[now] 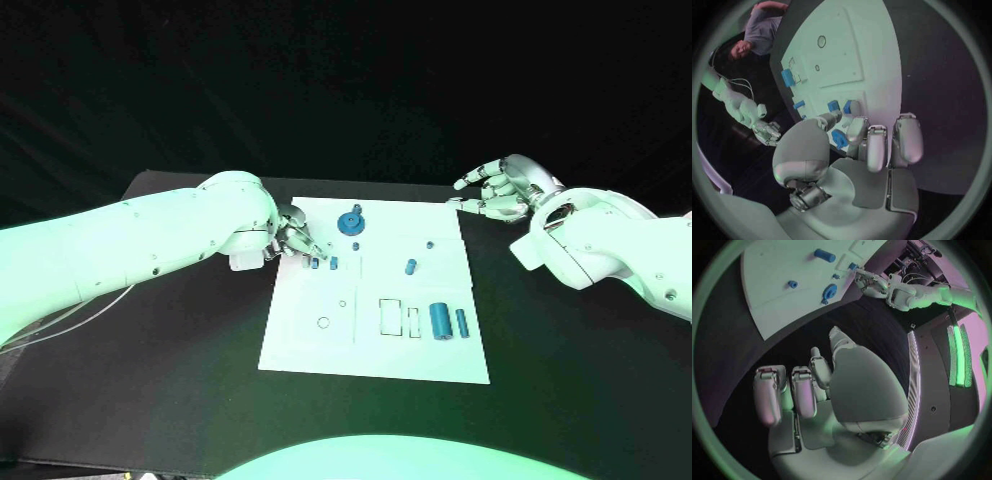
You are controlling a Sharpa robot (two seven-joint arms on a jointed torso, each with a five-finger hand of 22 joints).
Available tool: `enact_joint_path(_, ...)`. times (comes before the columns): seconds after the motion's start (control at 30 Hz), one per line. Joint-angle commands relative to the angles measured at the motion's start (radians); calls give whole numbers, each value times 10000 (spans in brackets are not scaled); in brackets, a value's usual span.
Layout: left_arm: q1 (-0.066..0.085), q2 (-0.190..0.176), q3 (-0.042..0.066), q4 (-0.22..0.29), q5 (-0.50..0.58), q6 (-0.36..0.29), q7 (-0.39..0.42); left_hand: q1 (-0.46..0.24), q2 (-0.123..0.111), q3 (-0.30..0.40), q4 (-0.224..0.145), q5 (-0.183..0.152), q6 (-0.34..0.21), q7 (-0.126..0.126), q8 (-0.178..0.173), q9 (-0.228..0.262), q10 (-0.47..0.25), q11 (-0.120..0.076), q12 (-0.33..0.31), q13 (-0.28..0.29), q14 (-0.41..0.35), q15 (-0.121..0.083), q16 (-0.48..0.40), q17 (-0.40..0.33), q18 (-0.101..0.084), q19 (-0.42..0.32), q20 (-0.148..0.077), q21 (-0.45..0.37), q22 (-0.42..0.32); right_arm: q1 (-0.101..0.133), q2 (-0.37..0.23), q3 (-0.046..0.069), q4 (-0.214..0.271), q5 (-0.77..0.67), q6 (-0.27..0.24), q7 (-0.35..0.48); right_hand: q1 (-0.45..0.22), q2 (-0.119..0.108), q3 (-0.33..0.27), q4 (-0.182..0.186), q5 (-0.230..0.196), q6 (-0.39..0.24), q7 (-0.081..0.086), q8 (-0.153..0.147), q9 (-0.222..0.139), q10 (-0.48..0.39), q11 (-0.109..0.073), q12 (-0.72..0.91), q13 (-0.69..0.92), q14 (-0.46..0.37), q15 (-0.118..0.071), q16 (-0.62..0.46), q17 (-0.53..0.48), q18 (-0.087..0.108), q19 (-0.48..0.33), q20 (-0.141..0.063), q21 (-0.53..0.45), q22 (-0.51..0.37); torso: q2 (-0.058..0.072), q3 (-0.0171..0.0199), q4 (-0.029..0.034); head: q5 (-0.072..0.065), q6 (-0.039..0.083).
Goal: Assemble the parts on the task board
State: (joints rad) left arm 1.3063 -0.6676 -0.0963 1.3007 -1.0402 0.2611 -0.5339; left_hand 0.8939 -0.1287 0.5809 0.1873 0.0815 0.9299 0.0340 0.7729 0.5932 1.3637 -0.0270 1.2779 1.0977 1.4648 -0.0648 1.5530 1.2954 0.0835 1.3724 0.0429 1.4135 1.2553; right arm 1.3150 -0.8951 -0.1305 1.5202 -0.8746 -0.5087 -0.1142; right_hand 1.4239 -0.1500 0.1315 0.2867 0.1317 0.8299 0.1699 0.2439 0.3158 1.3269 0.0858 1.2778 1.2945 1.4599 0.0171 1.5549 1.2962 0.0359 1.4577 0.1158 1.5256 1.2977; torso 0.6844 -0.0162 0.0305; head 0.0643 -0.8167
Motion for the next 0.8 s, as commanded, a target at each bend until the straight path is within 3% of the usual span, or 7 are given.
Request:
enact_joint_path(0.03, -3, -51, 29, 118, 11, -111, 39, 19, -185, -312, 17, 202, 158, -29, 202, -158, 174, -58, 2, 141, 1060, -143, 178, 2754, -164, 135, -92, 172, 166, -10, 5, 0, 11, -19, -3, 38, -261, -71, 248, -1, 95, -78, -10, 170, 80, -89, -24, -65, 2, 969, -103, -148, 2239, -226, 909, -72, -95, 2453, 1, -10, -9, -5, 22)
enact_joint_path(0.23, -6, -331, 210, 424, 454, -869, 154, 249, -403, -825, 335, 257, -159, 74, 198, -228, -235, 11, -471, -499, 1060, -119, 178, 2754, -108, -21, -78, 33, -86, -25, 4, 0, -5, -19, -28, 68, -261, -71, 248, -1, 95, -78, -10, 170, 80, -89, -24, -65, 2, 969, -103, -148, 2239, -226, 909, -72, -95, 2453, -4, -5, -14, -66, 63)
enact_joint_path(0.33, -4, -483, 344, 584, 982, -1511, 605, 766, -470, -1314, 808, 302, -935, 351, 161, -273, -1395, 266, -1500, -1916, 780, 81, -268, 2013, 123, -753, 78, -610, -1183, -34, 2, 0, -16, 0, -55, 98, -261, -71, 248, -1, 95, -78, -10, 170, 80, -89, -24, -65, 2, 969, -103, -148, 2239, -226, 909, -72, -95, 2453, -1, -2, -14, -80, 98)
enact_joint_path(0.4, -3, -552, 406, 691, 1393, -2127, 1293, 1207, -361, -1581, 1022, 331, -1657, 677, 67, -324, -3087, 573, -2887, -3781, 208, 349, -1002, 906, 434, -1876, 308, -1610, -2753, -40, -5, -1, -22, 6, -86, 124, -280, -77, 241, 5, 94, -90, -9, 176, 78, -94, -23, -69, -4, 966, -103, -154, 2231, -222, 903, -72, -112, 2445, -5, -2, -9, -100, 107)
enact_joint_path(0.47, -3, -558, 441, 766, 1611, -2749, 2128, 1924, -243, -1656, 932, 404, -2776, 1138, -217, -440, -4532, 1008, -3627, -4319, -1391, 728, -2683, -1311, 944, -4060, 588, -3720, -5628, -45, -11, -1, -27, 8, -118, 161, -280, -77, 241, 5, 94, -90, -9, 176, 78, -94, -23, -69, -4, 966, -103, -154, 2231, -222, 903, -72, -112, 2445, -14, -5, 11, -135, 139)
enact_joint_path(0.57, -13, -467, 421, 830, 1435, -3591, 3415, 3368, -372, -1329, 736, 387, -3703, 1529, -521, -850, -5839, 1465, -4581, -5287, -4002, 1166, -5142, -4374, 993, -4516, 1066, -4988, -6392, -51, -15, -3, -32, 9, -160, 228, -280, -75, 242, 4, 95, -93, -9, 177, 77, -102, -23, -78, -13, 961, -103, -166, 2212, -219, 897, -72, -126, 2438, -3, -15, 17, -154, 169)
enact_joint_path(0.8, -373, -174, 301, 692, -615, -4806, 5505, 5173, -857, -422, -132, 343, -3453, 1599, -1147, -1831, -6068, 1547, -5692, -6722, -4278, 1224, -5178, -4963, 1005, -4325, 1104, -5439, -6726, -65, -11, -6, -31, 2, -216, 357, -273, -73, 246, -2, 98, -96, -9, 180, 77, -128, -23, -108, -41, 958, -104, -173, 2201, -207, 878, -72, -173, 2414, 1, -6, -3, -167, 220)
